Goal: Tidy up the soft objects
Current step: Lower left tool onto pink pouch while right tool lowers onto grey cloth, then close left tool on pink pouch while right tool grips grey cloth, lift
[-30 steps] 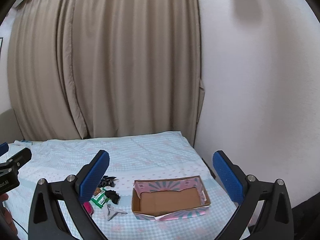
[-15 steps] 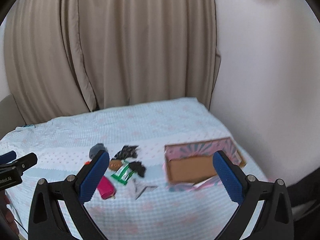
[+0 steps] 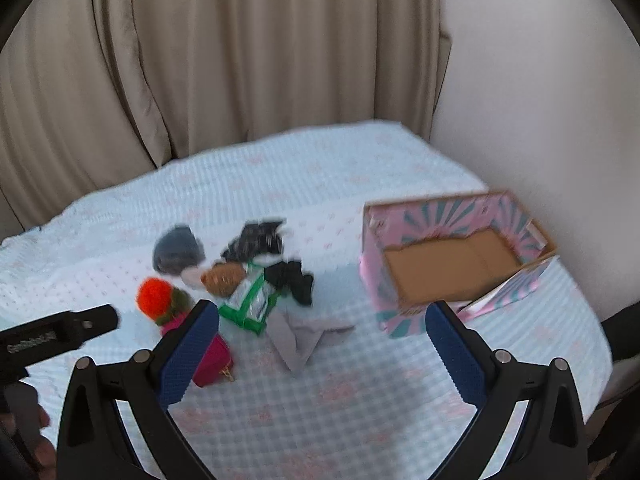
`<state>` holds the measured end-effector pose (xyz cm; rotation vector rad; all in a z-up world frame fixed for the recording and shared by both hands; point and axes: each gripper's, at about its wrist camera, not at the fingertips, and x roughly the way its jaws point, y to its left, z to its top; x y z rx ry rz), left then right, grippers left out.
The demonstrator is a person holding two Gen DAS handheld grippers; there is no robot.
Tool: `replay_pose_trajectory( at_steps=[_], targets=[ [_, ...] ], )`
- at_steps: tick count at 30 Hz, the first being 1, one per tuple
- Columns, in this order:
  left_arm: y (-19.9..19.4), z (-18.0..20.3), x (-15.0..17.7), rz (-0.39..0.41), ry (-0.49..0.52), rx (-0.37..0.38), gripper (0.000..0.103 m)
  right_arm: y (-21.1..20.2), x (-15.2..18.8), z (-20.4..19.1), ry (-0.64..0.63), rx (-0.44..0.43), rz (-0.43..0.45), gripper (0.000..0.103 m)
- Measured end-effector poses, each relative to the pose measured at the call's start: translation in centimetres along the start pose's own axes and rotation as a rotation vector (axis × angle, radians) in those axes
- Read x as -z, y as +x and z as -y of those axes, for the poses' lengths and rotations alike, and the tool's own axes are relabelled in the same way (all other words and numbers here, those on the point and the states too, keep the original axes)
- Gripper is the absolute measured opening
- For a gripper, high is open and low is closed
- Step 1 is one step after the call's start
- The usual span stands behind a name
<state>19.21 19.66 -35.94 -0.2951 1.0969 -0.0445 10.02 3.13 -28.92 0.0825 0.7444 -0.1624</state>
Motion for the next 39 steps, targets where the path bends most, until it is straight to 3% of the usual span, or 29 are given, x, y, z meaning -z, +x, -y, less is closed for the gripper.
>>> replay_pose_trajectory(
  at_steps=[4, 9, 20, 24, 26, 29, 33, 36, 39],
  targets=[
    [5.3, 0.6, 0.2, -0.044, -0.012, -0.01, 0.103, 4.9, 2.0, 0.0, -0.013, -0.003, -0.075, 0.103],
    [10.6, 0.7, 0.2, -0.07, -0.04, -0.076, 0.101, 10.7, 4.4, 0.2, -0.044, -0.013, -0.166, 0.103],
    [16.3, 0.0, 0.8, -0.106, -0.04, -0.154, 0.098, 19.1, 6.5, -2.1, -0.184, -0.08, -0.21, 0.1],
    [16.5, 0.6, 1.2, -0.076, 0.014, -0.179, 0.093, 21.1, 6.8, -2.2, -0.181, -0.108, -0.241, 0.073],
    [16.1, 0.5, 1.2, -0.067, 0.013, -0.163, 0.084, 21.0, 6.8, -2.2, -0.171, -0.112, -0.222, 0.069],
    [15.4, 0.0, 0.9, -0.053, 0.0, -0.129, 0.07, 20.7, 6.9, -2.4, -0.167, -0.113, -0.21, 0.053],
    [14.5, -0.3, 0.6, -0.037, 0.02, -0.095, 0.059, 20.5, 6.7, -2.7, -0.162, -0.117, -0.215, 0.032],
    [14.2, -0.1, 0.7, -0.03, 0.05, -0.089, 0.053, 20.2, 6.7, -2.6, -0.139, -0.114, -0.217, 0.021],
    [13.5, -0.2, 0.6, -0.024, 0.048, -0.075, 0.05, 20.3, 6.1, -2.3, -0.128, -0.102, -0.216, 0.018]
  ],
)
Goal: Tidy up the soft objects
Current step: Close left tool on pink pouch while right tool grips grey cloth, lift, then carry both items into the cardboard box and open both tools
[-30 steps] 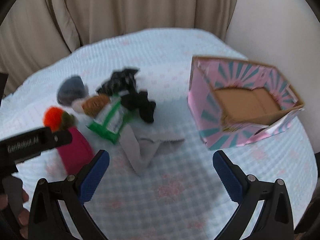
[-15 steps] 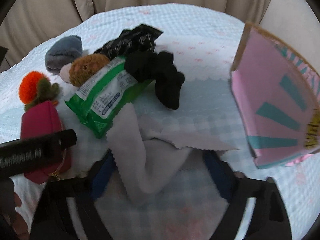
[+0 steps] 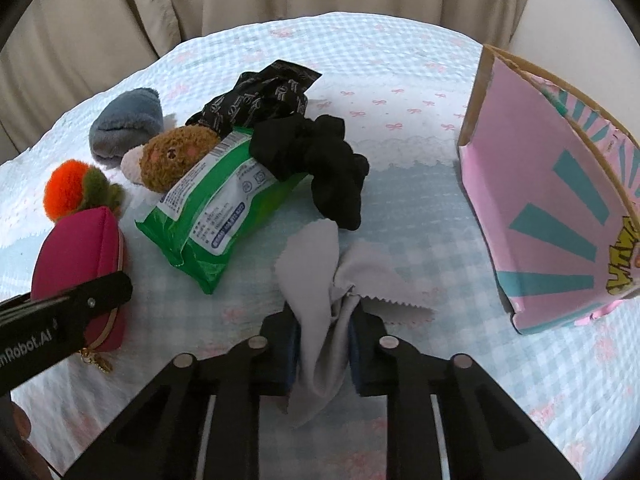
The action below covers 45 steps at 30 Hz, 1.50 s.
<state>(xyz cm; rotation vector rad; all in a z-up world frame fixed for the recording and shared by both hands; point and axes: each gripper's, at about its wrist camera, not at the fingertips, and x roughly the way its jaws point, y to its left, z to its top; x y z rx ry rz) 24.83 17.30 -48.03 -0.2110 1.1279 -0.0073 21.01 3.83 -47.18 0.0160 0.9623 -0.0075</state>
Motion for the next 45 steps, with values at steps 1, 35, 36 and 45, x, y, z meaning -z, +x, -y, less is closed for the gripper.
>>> replay_pose_trajectory(
  at_steps=[1, 35, 36, 45],
  targets=[
    [-0.2, -0.2, -0.1, -0.001, -0.005, 0.006, 0.05, 0.0, -0.2, 0.2, 0.003, 0.0, 0.002, 0.018],
    [-29.2, 11.0, -7.6, 0.266, 0.155, 0.236, 0.048, -30.2, -10.6, 7.0, 0.101, 0.047, 0.286, 0.017],
    [-29.6, 12.0, -7.7, 0.271, 0.161, 0.243, 0.048, -30.8, -10.7, 8.0, 0.096, 0.044, 0.291, 0.017],
    [-29.8, 23.4, -7.6, 0.269, 0.152, 0.241, 0.048, -32.6, -11.8, 17.7, 0.037, 0.043, 0.265, 0.017]
  ],
)
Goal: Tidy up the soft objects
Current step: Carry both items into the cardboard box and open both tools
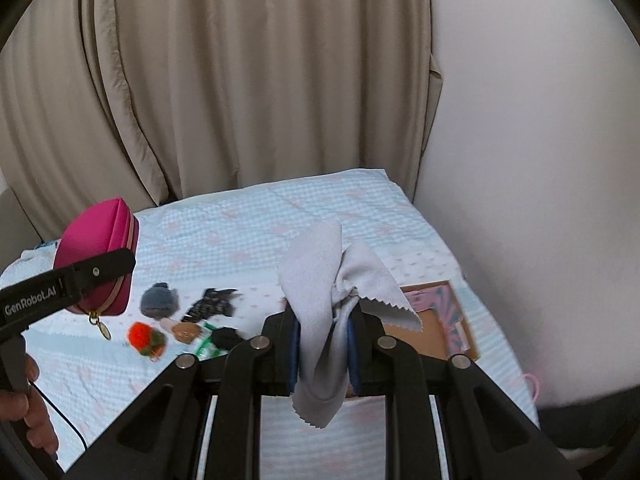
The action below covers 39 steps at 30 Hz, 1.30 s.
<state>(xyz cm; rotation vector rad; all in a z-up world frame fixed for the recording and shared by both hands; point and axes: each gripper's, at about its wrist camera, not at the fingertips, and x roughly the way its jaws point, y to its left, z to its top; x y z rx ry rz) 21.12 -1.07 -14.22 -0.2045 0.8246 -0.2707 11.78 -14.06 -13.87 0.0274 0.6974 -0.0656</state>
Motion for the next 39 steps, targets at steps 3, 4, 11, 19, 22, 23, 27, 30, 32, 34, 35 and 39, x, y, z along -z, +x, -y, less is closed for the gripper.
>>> replay_pose_trajectory(
  at_steps=[3, 4, 11, 19, 22, 23, 27, 30, 32, 34, 35, 39],
  targets=[
    [2.1, 3.1, 0.1, -0.013, -0.008, -0.004, 0.048, 1.0, -0.1, 3.3, -0.016, -0.006, -0.019, 0.017],
    [3.0, 4.0, 0.2, -0.02, -0.01, -0.005, 0.048, 1.6, -0.2, 4.4, -0.023, -0.009, -0.031, 0.017],
    [10.0, 9.2, 1.7, -0.119, -0.028, -0.024, 0.048, 6.1, -0.1, 10.4, -0.055, -0.043, -0.115, 0.017],
    [18.8, 10.8, 4.9, -0.296, 0.008, -0.069, 0.048, 14.4, 2.3, 15.0, -0.021, -0.09, -0.278, 0.017],
    [22.3, 10.8, 5.6, -0.362, 0.012, -0.087, 0.048, 17.8, 3.2, 15.9, 0.008, -0.121, -0.352, 0.017],
    [23.6, 10.8, 5.8, -0.388, 0.012, -0.091, 0.048, 18.7, 3.3, 16.2, 0.015, -0.135, -0.372, 0.017],
    [28.1, 10.5, 6.8, -0.472, 0.025, -0.098, 0.048, 23.2, 3.8, 16.7, 0.034, -0.166, -0.465, 0.017],
    [31.0, 10.5, 7.5, -0.535, 0.046, -0.104, 0.048, 25.9, 4.1, 17.4, 0.052, -0.193, -0.525, 0.017],
    [32.3, 10.6, 7.9, -0.56, 0.057, -0.103, 0.048, 27.7, 4.4, 17.4, 0.066, -0.208, -0.572, 0.017],
    [33.4, 10.8, 8.5, -0.589, 0.077, -0.112, 0.048, 29.3, 4.7, 17.5, 0.077, -0.216, -0.614, 0.017],
    [33.8, 10.8, 8.9, -0.604, 0.084, -0.114, 0.048, 29.9, 4.7, 17.6, 0.08, -0.217, -0.627, 0.017],
    [34.6, 11.2, 10.1, -0.624, 0.134, -0.111, 0.055, 31.7, 4.8, 17.6, 0.084, -0.23, -0.672, 0.018]
  ],
)
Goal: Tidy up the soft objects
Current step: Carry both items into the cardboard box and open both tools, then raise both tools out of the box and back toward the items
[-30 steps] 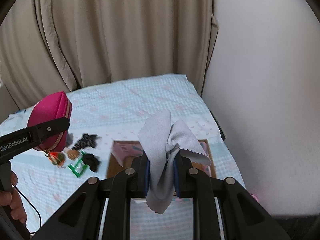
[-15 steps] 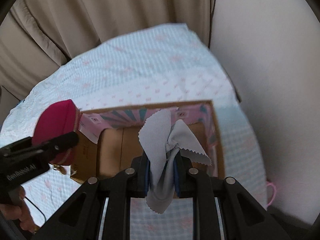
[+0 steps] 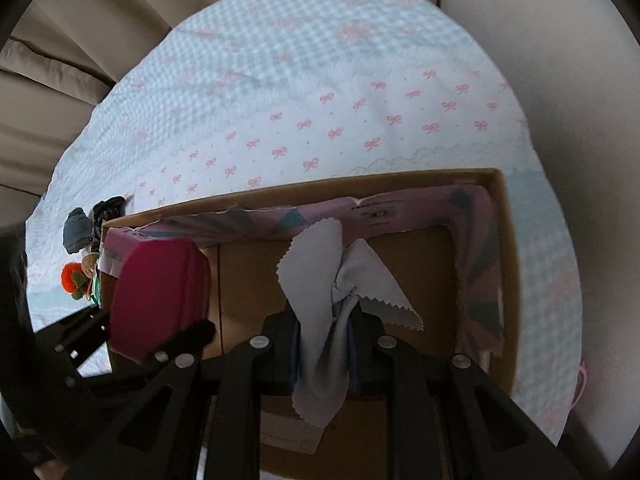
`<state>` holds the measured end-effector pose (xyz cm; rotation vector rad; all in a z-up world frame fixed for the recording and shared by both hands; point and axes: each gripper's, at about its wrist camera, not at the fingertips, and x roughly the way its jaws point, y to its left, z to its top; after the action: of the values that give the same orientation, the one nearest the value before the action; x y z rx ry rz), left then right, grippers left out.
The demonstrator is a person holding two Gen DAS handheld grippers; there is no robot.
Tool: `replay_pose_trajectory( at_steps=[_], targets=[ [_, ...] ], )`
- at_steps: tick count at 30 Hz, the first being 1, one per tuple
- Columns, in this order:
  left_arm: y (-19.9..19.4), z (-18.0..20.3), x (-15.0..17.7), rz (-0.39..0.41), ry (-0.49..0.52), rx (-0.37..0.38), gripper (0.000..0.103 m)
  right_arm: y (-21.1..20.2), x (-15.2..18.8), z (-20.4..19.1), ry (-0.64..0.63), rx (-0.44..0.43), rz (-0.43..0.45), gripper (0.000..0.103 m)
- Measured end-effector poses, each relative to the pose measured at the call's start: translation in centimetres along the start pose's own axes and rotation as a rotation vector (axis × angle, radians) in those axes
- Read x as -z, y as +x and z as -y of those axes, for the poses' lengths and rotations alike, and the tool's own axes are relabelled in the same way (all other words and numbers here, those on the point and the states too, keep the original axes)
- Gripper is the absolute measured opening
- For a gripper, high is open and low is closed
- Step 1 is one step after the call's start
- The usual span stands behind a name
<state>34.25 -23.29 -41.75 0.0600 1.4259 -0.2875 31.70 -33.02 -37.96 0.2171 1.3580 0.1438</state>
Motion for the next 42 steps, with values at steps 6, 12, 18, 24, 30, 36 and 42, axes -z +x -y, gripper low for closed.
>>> replay_pose_trajectory(
  at_steps=[6, 12, 18, 24, 30, 36, 42],
  targets=[
    [-0.2, 0.4, 0.6, 0.003, 0.051, -0.023, 0.103, 0.6, -0.4, -0.2, 0.003, -0.024, 0.008, 0.103],
    [-0.5, 0.0, 0.9, -0.001, 0.049, -0.027, 0.103, 0.6, 0.2, -0.5, -0.011, -0.038, 0.019, 0.103],
    [-2.8, 0.0, 1.3, 0.036, 0.042, -0.029, 0.103, -1.4, 1.2, -0.6, 0.012, -0.042, 0.05, 0.103],
    [-7.5, 0.3, 2.3, 0.102, 0.048, -0.02, 0.103, -5.6, 2.0, -1.9, -0.018, -0.021, 0.106, 0.103],
    [-14.1, 0.6, 4.3, 0.199, 0.046, -0.015, 0.103, -12.2, 3.0, -3.9, -0.028, 0.001, 0.183, 0.103],
    [-21.7, 0.1, 7.2, 0.319, 0.038, -0.01, 0.103, -19.5, 5.5, -6.6, -0.051, 0.01, 0.294, 0.103],
    [-28.8, -1.9, 11.5, 0.457, 0.008, -0.008, 0.103, -25.6, 9.6, -9.6, -0.099, 0.054, 0.428, 0.103]
  ],
)
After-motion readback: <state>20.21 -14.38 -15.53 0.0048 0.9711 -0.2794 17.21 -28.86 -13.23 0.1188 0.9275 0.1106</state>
